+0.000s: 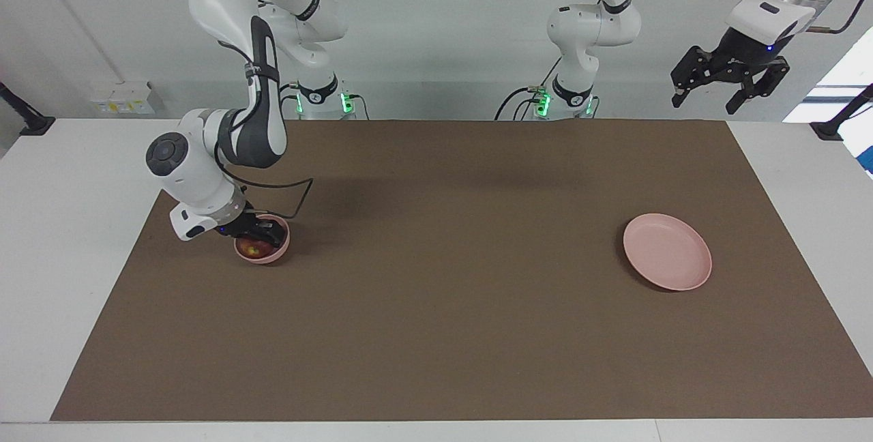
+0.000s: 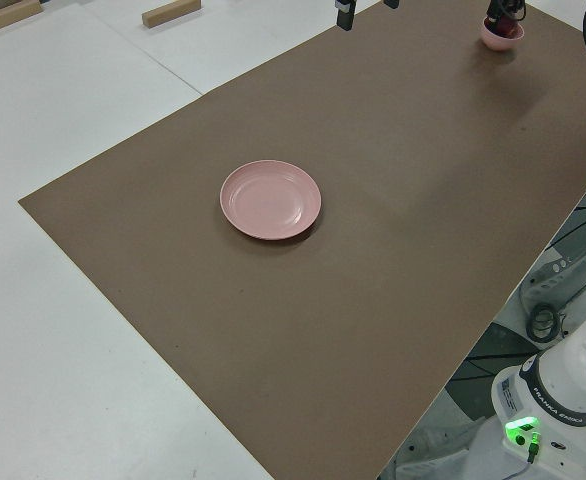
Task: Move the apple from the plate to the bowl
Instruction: 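Lower the apple into the small cup while the left gripper withdraws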
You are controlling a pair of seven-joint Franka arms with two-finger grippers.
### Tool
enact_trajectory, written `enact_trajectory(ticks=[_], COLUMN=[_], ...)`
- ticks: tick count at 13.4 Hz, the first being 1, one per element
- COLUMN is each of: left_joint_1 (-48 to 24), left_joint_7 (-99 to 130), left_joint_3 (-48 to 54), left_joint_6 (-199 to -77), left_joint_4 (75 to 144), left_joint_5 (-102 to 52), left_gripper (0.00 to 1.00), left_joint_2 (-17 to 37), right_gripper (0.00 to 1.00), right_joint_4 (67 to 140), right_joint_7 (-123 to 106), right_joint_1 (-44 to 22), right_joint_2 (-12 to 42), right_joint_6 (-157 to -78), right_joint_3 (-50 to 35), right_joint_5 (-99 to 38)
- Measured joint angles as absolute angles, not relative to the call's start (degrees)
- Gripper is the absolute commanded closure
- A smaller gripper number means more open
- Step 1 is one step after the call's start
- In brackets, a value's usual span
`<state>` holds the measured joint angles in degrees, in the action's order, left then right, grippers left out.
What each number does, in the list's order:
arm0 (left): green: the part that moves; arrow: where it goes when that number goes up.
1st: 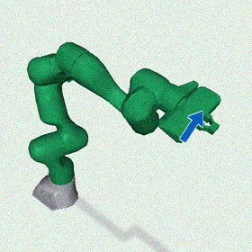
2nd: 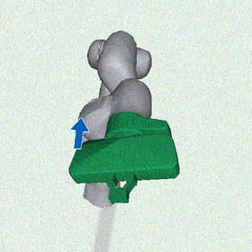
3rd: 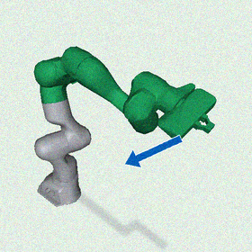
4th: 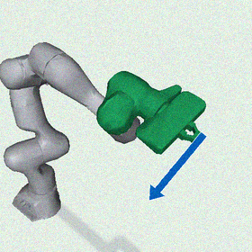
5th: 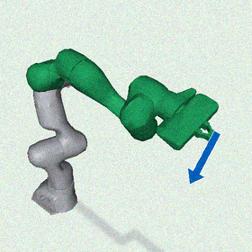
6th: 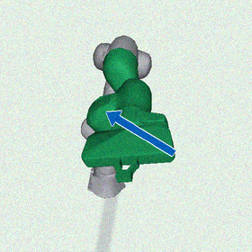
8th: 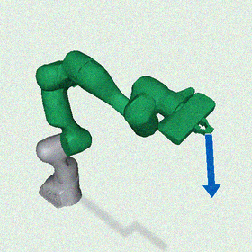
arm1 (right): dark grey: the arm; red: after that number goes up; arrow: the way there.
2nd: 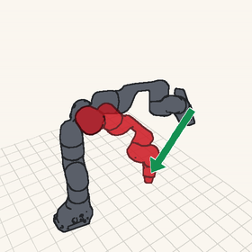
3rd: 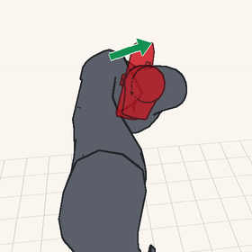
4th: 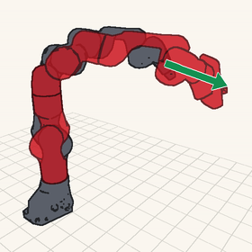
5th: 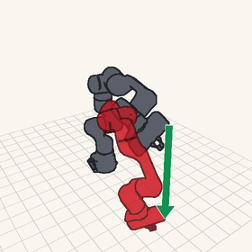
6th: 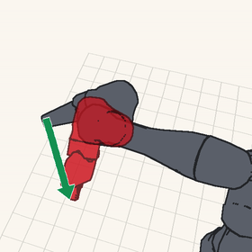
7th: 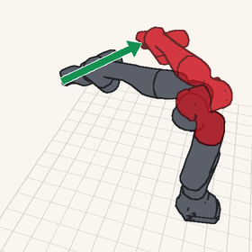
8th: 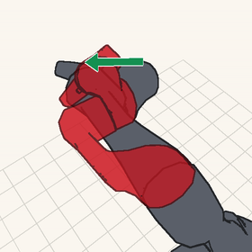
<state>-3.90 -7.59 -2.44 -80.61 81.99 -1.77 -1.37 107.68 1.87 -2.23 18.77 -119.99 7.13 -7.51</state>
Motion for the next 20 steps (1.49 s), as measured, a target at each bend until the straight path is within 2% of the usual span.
enact_trajectory(ticks=[5,14,20], left_joint_1=[-3.9,-3.9,-3.9], left_joint_7=[-7.59,-7.59,-7.59], left_joint_3=[-2.44,-2.44,-2.44], left_joint_6=[-80.61,-80.61,-80.6], left_joint_4=[81.99,81.99,81.99], left_joint_5=[-1.76,-1.75,-1.75], left_gripper=[0.0,0.0,0.0], left_joint_2=[-1.37,-1.37,-1.37], right_gripper=[0.41,0.06,0.0], right_joint_4=[107.7,107.71,107.7], right_joint_7=[1.87,1.87,1.87], right_joint_1=[-2.23,-2.23,-2.22], right_joint_2=[18.87,19.06,19.06], right_joint_6=[-120.04,-120.07,-120.11], right_joint_3=[7.13,7.13,7.14], right_joint_5=[-7.51,-7.51,-7.51])
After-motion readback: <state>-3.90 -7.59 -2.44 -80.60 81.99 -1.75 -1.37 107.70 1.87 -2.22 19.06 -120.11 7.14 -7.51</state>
